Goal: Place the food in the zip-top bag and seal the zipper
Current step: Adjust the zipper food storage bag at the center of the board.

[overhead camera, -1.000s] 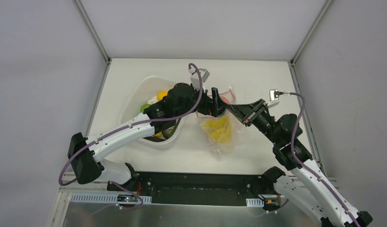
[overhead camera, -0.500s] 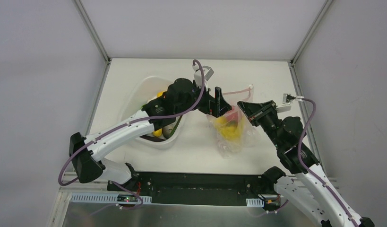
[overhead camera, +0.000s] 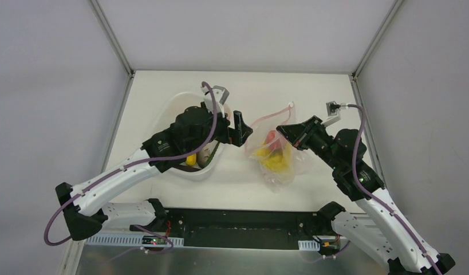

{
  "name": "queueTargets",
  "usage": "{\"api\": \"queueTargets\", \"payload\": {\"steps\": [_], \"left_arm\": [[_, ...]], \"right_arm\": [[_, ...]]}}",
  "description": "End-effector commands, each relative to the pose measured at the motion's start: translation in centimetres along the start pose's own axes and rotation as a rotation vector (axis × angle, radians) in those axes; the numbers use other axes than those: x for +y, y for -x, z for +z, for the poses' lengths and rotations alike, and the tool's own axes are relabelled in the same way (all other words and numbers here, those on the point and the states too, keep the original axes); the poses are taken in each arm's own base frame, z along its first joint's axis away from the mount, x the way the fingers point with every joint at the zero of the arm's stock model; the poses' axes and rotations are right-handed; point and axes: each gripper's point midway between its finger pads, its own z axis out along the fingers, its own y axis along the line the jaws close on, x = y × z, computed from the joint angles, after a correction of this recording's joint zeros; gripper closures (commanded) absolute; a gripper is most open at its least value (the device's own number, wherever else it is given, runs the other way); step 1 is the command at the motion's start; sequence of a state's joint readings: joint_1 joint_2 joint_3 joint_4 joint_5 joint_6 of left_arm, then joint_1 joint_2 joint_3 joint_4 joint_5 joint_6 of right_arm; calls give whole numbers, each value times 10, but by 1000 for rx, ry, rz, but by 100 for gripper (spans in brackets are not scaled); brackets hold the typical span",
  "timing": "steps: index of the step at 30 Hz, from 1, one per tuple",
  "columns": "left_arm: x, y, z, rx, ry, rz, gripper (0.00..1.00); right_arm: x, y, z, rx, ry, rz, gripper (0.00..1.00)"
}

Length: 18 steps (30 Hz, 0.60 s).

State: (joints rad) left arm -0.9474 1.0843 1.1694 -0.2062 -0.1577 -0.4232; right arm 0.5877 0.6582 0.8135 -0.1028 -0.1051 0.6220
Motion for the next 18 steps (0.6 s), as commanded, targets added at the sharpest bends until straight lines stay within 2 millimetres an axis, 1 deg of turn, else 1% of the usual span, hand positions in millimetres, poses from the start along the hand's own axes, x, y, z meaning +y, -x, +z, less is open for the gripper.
{"api": "queueTargets", "payload": {"steps": [1,3,5,6,8,10,12,14,16,18], "left_arm": [[5,-31,20,101,21,-18,5],[-5,-37,22,118,-34,-35,9],[-10,-40,21,131,-60,-40,15],[-9,-40,20,133,-62,-35,19],[-2,-42,17,136,-38,-6,25],[-1,-48,15,173,-49,21,32],[-8,-53,14,220,-87,32,44],[-16,-57,17,240,-133,25,51],[-23,-57,22,238,-164,11,66],[-27,-52,25,216,-174,-4,82]], "right_arm": [[31,13,-7,-17,104,-42,97],[29,14,-8,-22,96,-37,97],[26,13,-8,-21,82,-35,97],[25,13,-8,-19,77,-34,97],[24,12,-9,-18,74,-31,97],[24,12,-9,-18,75,-29,97],[23,11,-8,-15,74,-30,97],[24,9,-6,-4,81,-32,97],[28,6,-4,17,96,-31,97],[35,4,-4,44,124,-37,97]]}}
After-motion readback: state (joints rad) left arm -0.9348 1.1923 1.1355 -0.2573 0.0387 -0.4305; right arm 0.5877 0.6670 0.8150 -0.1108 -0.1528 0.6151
